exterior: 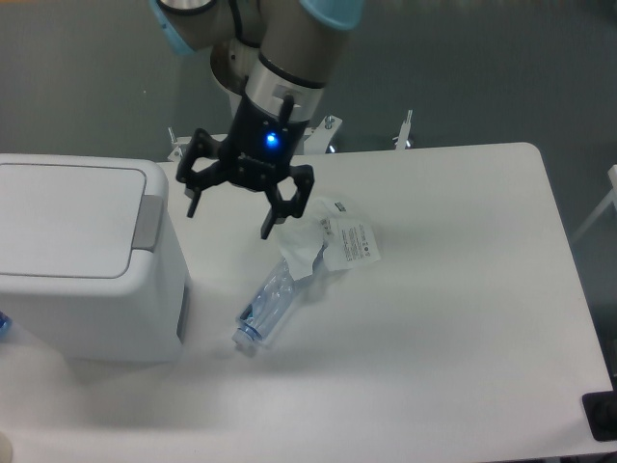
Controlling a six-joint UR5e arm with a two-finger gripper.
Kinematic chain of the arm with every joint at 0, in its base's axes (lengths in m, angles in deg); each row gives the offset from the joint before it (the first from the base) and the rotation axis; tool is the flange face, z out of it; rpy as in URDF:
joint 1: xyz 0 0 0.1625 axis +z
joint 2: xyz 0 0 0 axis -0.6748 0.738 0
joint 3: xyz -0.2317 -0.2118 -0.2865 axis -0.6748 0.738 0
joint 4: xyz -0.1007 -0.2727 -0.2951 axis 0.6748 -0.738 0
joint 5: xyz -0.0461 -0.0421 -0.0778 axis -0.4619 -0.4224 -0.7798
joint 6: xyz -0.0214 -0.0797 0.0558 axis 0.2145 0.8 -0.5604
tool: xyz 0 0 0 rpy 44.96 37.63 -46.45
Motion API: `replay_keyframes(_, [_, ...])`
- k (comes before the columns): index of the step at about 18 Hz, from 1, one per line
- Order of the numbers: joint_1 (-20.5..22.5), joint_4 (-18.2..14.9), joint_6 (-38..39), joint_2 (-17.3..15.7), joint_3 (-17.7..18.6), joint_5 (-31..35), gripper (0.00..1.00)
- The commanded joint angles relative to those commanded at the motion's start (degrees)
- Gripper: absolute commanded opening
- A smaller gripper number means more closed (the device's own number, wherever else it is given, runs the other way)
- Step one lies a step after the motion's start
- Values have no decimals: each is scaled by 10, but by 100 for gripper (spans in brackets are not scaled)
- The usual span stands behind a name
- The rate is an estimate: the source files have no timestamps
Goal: Open the trash can
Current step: 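Move the gripper over the lid of the white trash can, then press down on the trash can lid edge to pop it open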
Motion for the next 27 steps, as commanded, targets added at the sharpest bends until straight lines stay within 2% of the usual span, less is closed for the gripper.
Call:
replay_keyframes(12, [-31,3,12,11,17,1,100])
replay_keyframes(27, [-33,11,12,13,19,0,100])
